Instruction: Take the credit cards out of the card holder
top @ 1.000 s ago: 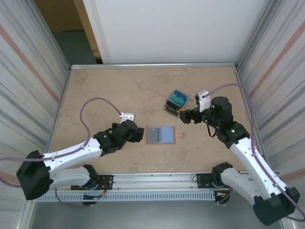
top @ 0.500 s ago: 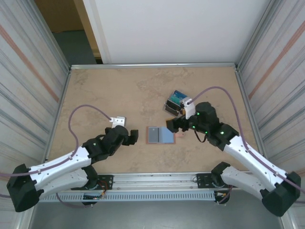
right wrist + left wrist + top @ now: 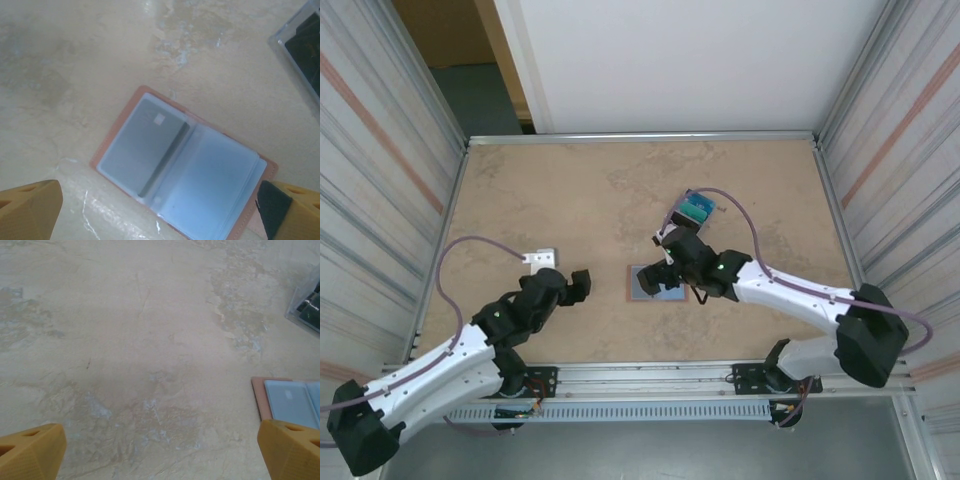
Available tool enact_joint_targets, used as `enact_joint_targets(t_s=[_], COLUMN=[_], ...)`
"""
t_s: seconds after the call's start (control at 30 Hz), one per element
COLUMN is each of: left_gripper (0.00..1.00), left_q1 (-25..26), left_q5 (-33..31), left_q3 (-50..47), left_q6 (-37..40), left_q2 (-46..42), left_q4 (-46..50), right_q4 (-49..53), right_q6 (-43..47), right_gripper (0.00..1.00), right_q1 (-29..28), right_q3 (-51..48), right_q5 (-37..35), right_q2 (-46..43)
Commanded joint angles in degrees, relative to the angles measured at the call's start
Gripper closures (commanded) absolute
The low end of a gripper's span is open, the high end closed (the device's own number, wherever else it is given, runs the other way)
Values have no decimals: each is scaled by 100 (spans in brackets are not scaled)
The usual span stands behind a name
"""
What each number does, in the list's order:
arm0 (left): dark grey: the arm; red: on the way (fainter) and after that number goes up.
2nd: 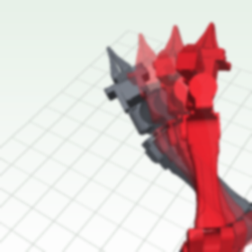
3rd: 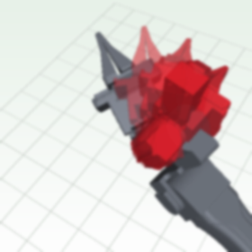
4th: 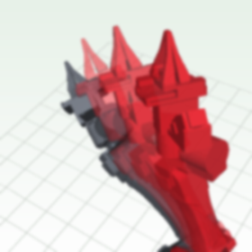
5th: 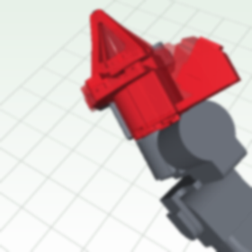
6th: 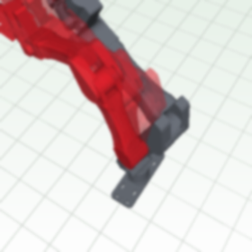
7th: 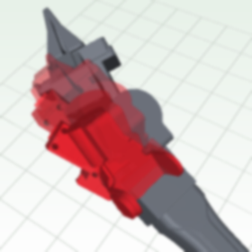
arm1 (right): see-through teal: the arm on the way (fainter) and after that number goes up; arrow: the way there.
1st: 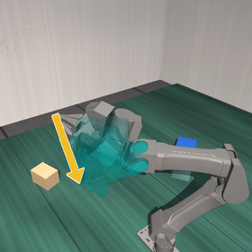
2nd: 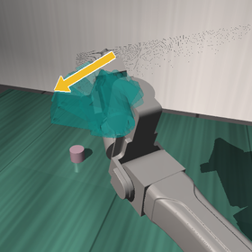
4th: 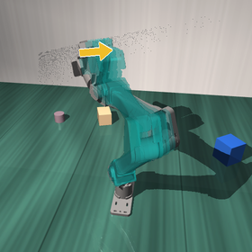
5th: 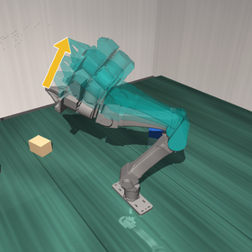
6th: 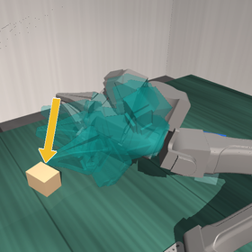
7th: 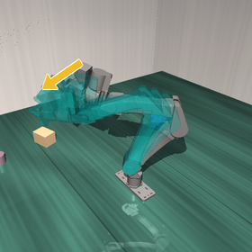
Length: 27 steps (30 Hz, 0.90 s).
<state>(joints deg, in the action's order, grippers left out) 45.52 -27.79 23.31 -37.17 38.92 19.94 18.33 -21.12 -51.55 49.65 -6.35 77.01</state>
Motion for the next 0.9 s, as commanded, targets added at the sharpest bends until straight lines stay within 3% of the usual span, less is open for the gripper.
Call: enact_joint_targets(t_s=[0.0,0.3,0.47,0.63,0.87], left_gripper=[1,1,1,1,1], left_q1=[-129,-221,-227,-236,-271], left_q5=[83,-37,-42,-42,-51], left_q3=[-105,-141,-246,-309,-334], left_q6=[-161,-203,-313,-379,-397], left_q2=[-162,-201,-208,-193,-173], left_q4=[91,171,144,91,89], right_q4=[297,454,740,1158,1002], right_q6=[-519,-795,-1118,-1323,-1350], right_gripper=[3,11,12,22,30], right_q1=[-163,-505,-472,-507,-544], right_q3=[361,968,1145,1421,1505], right_q5=[-192,-57,-361,-842,-687], right_q2=[439,1437,1720,2015,2147])
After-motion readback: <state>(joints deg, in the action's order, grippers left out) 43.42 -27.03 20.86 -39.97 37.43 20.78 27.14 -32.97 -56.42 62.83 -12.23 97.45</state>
